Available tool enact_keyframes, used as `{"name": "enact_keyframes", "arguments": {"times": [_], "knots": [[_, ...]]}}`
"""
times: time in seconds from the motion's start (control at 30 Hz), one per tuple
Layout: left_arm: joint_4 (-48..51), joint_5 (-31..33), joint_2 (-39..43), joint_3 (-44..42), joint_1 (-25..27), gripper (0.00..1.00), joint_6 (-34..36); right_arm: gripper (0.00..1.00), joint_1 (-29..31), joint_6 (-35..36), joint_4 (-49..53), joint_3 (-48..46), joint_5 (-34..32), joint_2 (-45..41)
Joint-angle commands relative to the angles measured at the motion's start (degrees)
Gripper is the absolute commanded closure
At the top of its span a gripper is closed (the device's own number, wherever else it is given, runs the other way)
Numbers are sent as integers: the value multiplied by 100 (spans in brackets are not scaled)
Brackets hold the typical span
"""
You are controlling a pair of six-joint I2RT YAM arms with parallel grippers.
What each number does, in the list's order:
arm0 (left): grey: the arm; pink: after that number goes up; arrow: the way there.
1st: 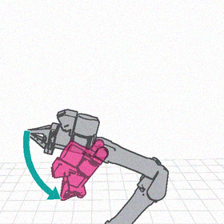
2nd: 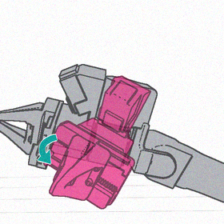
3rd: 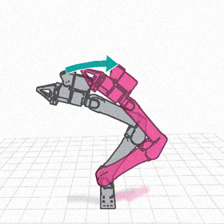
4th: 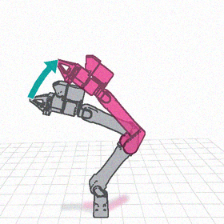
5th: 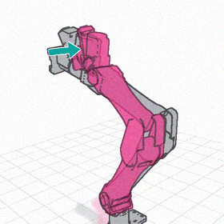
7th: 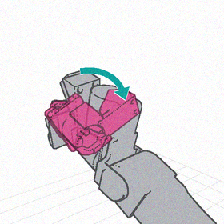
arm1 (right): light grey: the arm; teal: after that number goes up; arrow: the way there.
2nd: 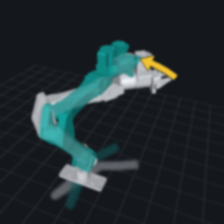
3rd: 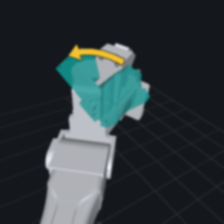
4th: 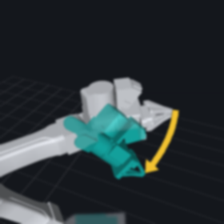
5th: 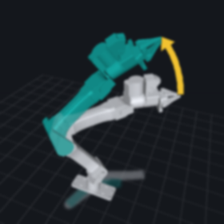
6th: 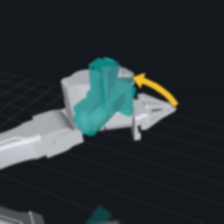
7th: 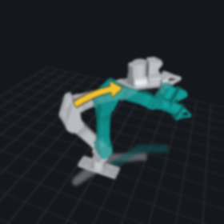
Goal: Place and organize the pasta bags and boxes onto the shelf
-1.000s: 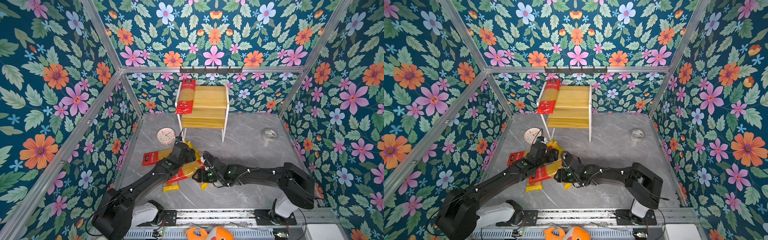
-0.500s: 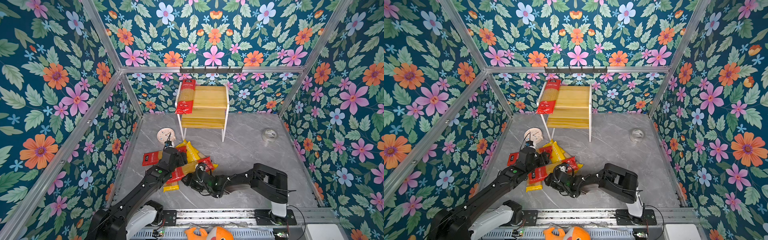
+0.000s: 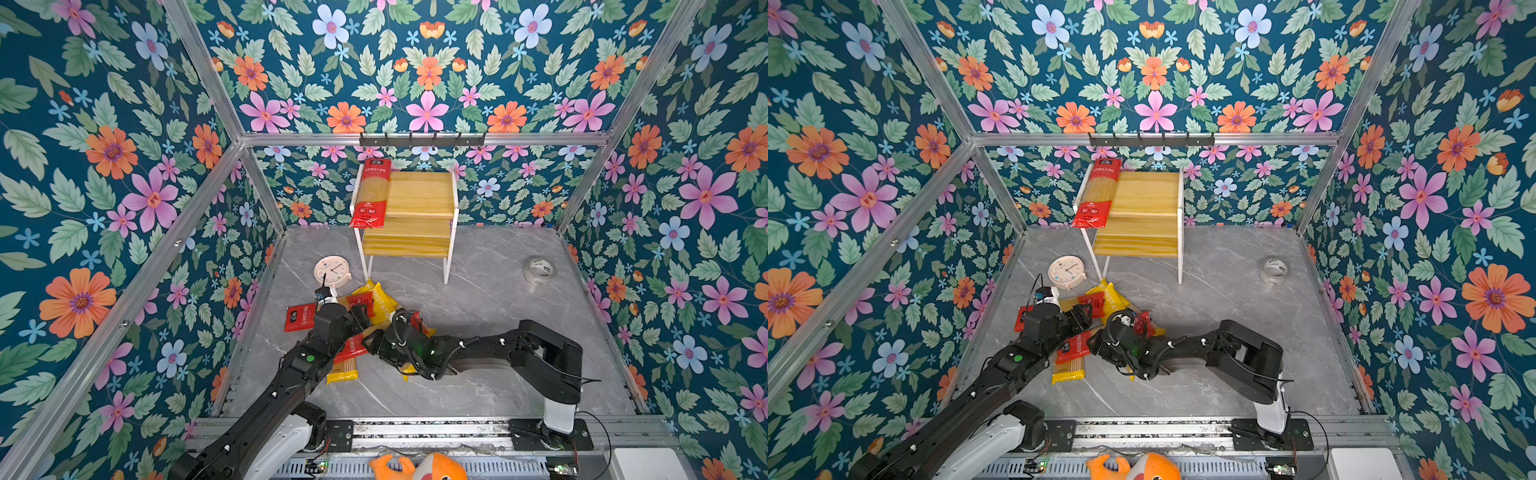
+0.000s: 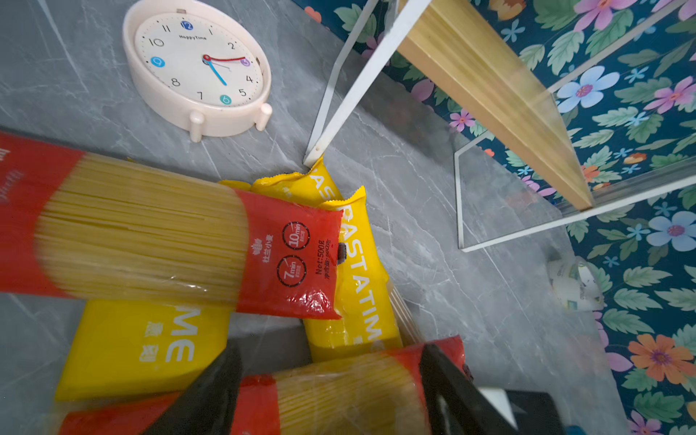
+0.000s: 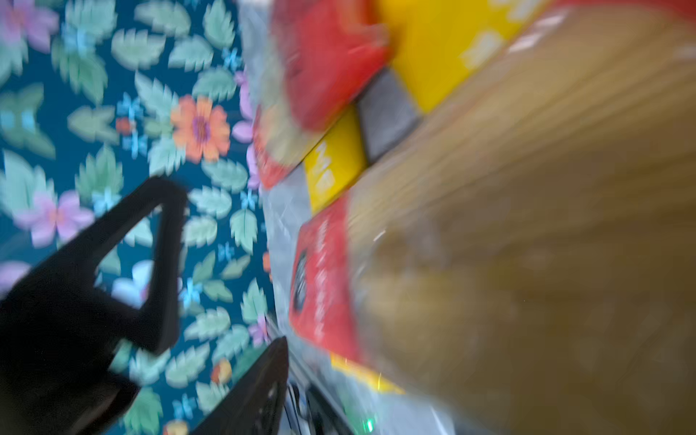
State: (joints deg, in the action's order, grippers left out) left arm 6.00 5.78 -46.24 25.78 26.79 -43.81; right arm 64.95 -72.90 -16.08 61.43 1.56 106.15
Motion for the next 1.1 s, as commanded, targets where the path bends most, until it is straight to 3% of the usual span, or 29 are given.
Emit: {"name": "enact_keyframes", "arguments": {"times": [0.0, 0.2, 0.47, 0.57, 0.7, 0.9, 1.07], "knots": [[137, 207, 146, -252, 143, 27, -461, 33, -259, 1821, 1397, 78, 571, -400], [384, 516, 192, -317, 1032, 27, -990, 33, -1260, 3413, 2361, 72, 1270, -784], [-4, 320, -233, -601, 2220, 24, -1469, 31, -2376, 4485, 3696, 919, 1836, -532], [-499, 153, -420, -751, 2560, 23, -1741, 31, -2585, 4648, 3883, 1050, 2285, -327], [-1083, 156, -771, -1051, 2972, 23, -2145, 32, -2599, 4515, 3338, 1121, 2725, -100], [-1418, 122, -903, -1277, 3137, 23, -2518, 33, -2582, 4404, 3242, 1718, 3122, 372], [-1115, 810, -442, -1465, 3095, 21, -2471, 36, -2527, 4558, 3339, 1552, 3360, 333]]}}
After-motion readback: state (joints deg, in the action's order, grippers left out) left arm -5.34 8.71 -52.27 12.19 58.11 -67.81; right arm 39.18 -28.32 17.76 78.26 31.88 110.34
